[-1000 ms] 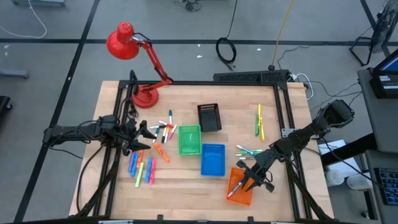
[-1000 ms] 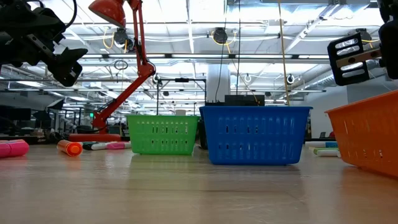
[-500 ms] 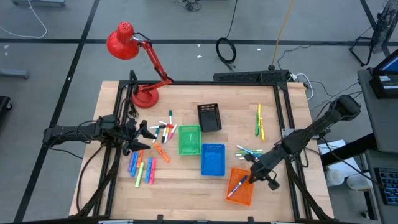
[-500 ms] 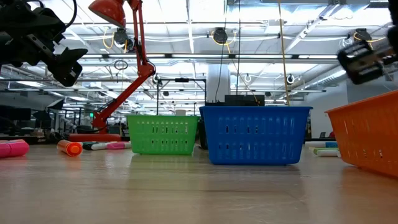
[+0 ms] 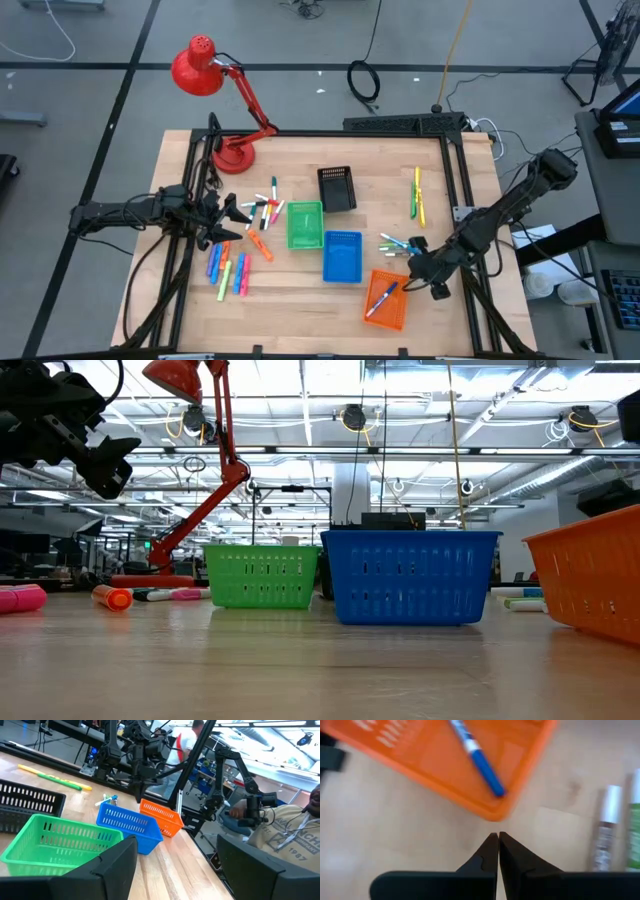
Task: Pick & Place Markers
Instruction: Adjust the orange basket on the table, then put the blue marker pen into the orange basket
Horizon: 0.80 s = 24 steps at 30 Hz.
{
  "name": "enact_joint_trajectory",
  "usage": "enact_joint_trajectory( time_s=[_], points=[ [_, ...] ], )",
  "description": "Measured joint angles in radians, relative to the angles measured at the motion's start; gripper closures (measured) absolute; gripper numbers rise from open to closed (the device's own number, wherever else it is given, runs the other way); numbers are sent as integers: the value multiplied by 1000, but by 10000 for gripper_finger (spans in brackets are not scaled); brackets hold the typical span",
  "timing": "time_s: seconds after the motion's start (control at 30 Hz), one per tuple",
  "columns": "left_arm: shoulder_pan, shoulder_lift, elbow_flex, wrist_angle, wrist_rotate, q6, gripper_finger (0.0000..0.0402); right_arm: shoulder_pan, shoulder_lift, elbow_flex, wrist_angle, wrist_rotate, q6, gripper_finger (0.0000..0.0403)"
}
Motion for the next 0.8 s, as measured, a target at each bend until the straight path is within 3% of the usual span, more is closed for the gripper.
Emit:
enact_joint_trajectory(
  time_s=[0.43, 0.8],
  points=[
    [0, 0, 0, 0, 0, 0, 128, -1, 0, -13, 205, 28, -119, 402],
    [0, 0, 0, 0, 0, 0, 128, -13, -7, -14, 129, 113, -116, 402]
  ],
)
